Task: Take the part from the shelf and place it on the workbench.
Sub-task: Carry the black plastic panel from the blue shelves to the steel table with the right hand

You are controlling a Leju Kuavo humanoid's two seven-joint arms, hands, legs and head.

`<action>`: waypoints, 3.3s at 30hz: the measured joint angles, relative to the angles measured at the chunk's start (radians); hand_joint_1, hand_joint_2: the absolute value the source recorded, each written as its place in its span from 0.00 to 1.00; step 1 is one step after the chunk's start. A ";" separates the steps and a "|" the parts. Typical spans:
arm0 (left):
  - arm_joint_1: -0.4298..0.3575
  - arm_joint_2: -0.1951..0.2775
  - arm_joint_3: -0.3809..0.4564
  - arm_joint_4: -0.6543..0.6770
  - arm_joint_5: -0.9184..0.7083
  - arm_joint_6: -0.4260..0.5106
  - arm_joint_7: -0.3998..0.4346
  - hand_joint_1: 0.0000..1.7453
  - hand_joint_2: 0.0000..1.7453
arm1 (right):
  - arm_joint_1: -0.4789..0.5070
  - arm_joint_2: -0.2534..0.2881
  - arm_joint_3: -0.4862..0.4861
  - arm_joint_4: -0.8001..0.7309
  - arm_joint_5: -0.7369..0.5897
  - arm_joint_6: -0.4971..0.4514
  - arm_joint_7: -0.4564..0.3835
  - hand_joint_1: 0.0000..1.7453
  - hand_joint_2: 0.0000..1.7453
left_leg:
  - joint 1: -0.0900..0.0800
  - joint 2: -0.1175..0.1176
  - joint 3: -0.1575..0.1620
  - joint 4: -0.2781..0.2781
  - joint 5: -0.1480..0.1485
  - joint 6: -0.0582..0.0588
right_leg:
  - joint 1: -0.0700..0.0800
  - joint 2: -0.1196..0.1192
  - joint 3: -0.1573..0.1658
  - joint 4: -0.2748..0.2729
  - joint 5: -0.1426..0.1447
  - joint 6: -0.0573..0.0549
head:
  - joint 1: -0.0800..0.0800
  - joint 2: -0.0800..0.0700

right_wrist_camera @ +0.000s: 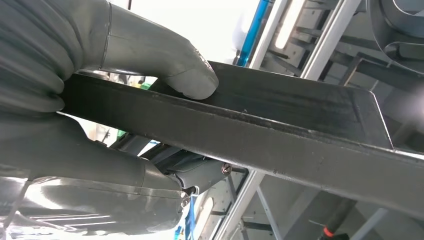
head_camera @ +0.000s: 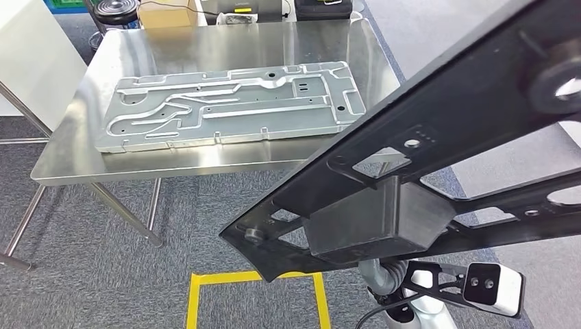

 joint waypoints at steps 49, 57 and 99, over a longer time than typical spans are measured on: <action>-0.004 -0.009 0.000 0.000 -0.006 -0.008 0.008 0.00 1.00 | -0.012 0.009 -0.018 0.026 -0.002 0.006 0.012 1.00 1.00 | 0.015 0.011 0.023 0.027 -0.054 -0.034 | -0.023 -0.030 -0.014 0.002 0.005 -0.001 | 0.000 0.000; 0.003 -0.008 0.000 0.000 -0.006 -0.009 0.007 0.00 1.00 | 0.001 0.010 -0.019 0.028 -0.002 0.006 0.011 1.00 1.00 | 0.012 0.009 -0.086 0.144 -0.017 -0.024 | -0.008 -0.023 0.032 0.000 -0.030 -0.016 | 0.000 0.000; 0.002 -0.014 0.000 0.000 0.000 -0.026 -0.003 0.00 1.00 | 0.010 0.006 -0.024 0.054 0.065 -0.031 0.013 1.00 1.00 | 0.003 -0.008 -0.017 -0.001 0.012 0.028 | -0.020 -0.040 -0.093 0.279 -0.172 0.040 | 0.000 0.000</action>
